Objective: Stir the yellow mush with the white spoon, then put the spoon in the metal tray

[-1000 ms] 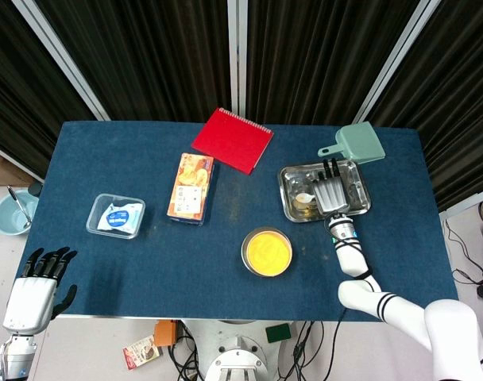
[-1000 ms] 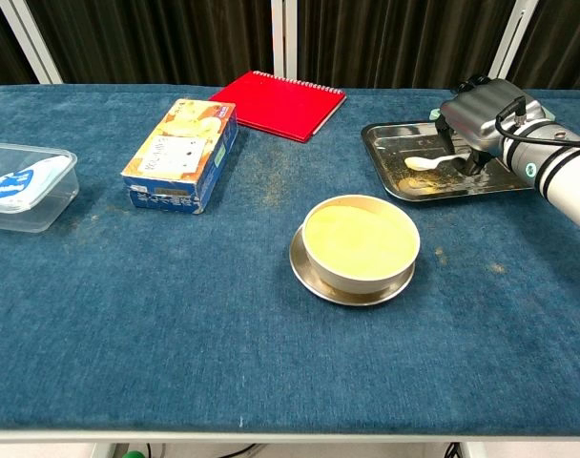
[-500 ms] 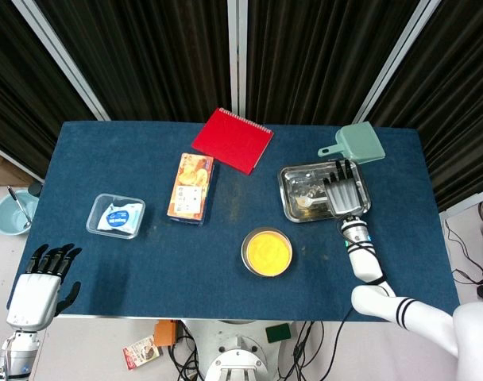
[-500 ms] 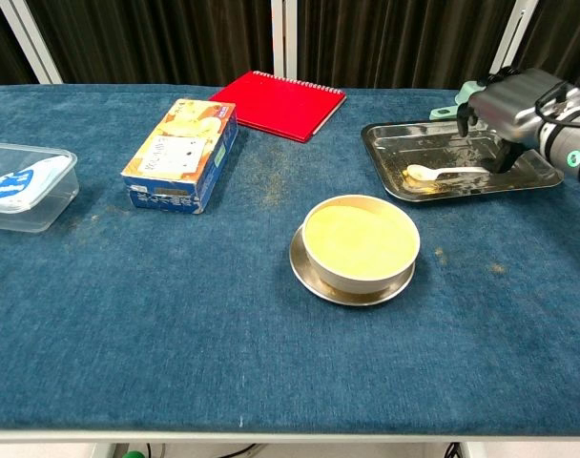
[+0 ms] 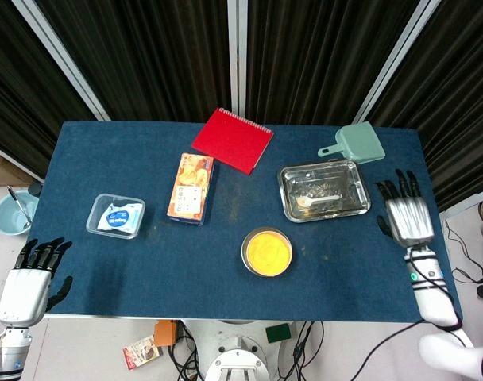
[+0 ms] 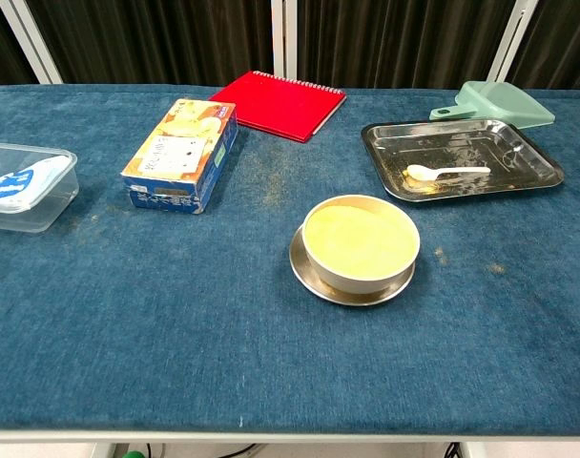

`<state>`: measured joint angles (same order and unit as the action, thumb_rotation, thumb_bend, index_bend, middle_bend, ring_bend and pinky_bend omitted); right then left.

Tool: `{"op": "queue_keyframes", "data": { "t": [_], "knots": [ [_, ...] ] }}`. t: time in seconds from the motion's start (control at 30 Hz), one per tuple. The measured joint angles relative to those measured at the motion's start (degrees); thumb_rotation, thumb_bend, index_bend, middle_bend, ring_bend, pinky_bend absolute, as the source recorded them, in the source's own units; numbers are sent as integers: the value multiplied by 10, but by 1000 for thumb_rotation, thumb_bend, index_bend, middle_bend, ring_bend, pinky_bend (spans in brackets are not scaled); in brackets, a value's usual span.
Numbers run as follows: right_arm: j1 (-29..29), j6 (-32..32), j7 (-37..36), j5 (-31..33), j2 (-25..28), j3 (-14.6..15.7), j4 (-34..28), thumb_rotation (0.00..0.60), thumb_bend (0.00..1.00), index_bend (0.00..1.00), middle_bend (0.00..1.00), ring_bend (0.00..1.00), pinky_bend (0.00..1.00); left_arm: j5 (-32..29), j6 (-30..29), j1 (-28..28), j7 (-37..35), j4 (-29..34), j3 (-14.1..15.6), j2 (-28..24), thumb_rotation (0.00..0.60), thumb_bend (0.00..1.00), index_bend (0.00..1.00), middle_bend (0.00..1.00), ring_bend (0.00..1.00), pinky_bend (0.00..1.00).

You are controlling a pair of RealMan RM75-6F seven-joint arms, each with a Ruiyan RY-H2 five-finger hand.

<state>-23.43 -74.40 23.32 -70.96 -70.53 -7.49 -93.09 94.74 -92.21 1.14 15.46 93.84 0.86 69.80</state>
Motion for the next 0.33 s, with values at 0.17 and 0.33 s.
{"op": "queue_keyframes", "data": {
  "t": [0.17, 0.33],
  "knots": [
    [84, -83, -126, -88, 28, 55, -6, 600, 300, 112, 118, 0, 0, -4, 5, -1, -3, 1, 1, 1, 600, 317, 182, 163, 182, 130],
    [159, -157, -220, -158, 30, 105, 28, 600, 298, 107, 116, 0, 0, -3, 5, 0, -5, 2, 4, 3, 600, 317, 182, 163, 181, 129]
  ]
}}
